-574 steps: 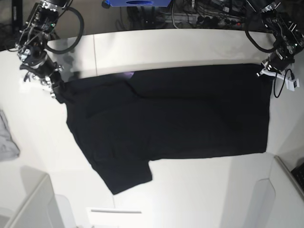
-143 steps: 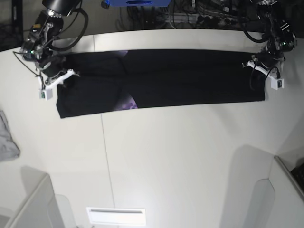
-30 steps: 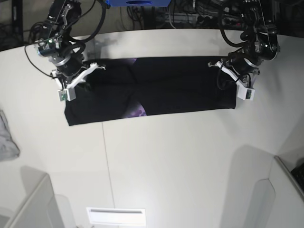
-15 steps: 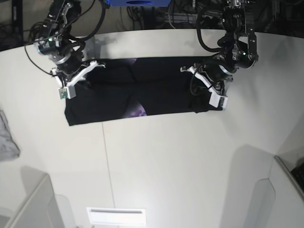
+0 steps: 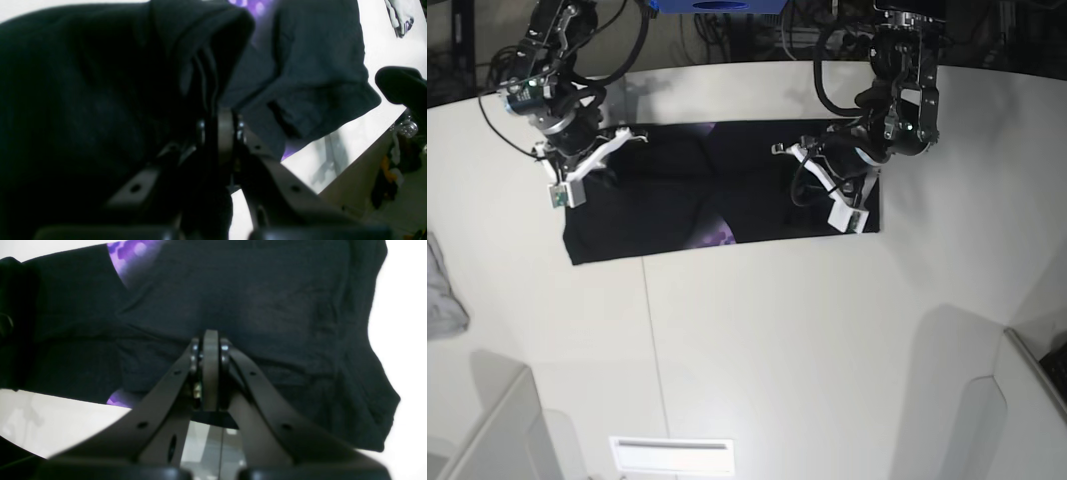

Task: Fold the T-shirt properly
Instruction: 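Drag the strip end held by the left gripper toward the right gripper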

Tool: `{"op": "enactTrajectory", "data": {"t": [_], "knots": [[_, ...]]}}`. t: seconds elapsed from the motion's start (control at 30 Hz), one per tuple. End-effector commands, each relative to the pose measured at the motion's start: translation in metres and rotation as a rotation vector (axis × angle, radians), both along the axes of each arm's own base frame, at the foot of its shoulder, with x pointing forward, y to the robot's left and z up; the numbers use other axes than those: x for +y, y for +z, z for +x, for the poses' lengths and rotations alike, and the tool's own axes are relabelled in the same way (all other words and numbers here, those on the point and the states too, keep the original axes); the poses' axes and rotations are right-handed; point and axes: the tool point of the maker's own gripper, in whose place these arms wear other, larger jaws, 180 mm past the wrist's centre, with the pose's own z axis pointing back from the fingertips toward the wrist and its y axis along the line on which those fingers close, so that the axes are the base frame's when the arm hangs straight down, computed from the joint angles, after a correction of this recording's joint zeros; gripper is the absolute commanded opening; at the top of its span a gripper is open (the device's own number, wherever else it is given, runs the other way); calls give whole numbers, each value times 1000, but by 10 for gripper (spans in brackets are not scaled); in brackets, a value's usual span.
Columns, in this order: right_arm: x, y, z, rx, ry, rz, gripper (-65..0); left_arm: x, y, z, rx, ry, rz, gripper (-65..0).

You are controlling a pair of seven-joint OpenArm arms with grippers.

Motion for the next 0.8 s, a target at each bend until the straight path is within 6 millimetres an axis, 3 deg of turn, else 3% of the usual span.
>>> {"op": "enactTrajectory", "data": {"t": [0.0,0.3,0.47,0.77], "knots": [[0,11,7,-49,-1,5,-650,-6,11,9,-40,6,-35,-650],[0,12,8,-52,-1,5,-650,-13,11,18,-36,13,-59,-650],[0,12,9,-53,-2,6,-650,-31,8,12,-23,-39,-71,-650],[0,12,9,-53,-2,6,-650,-34,13,23,-16,10,-89,-650]]}}
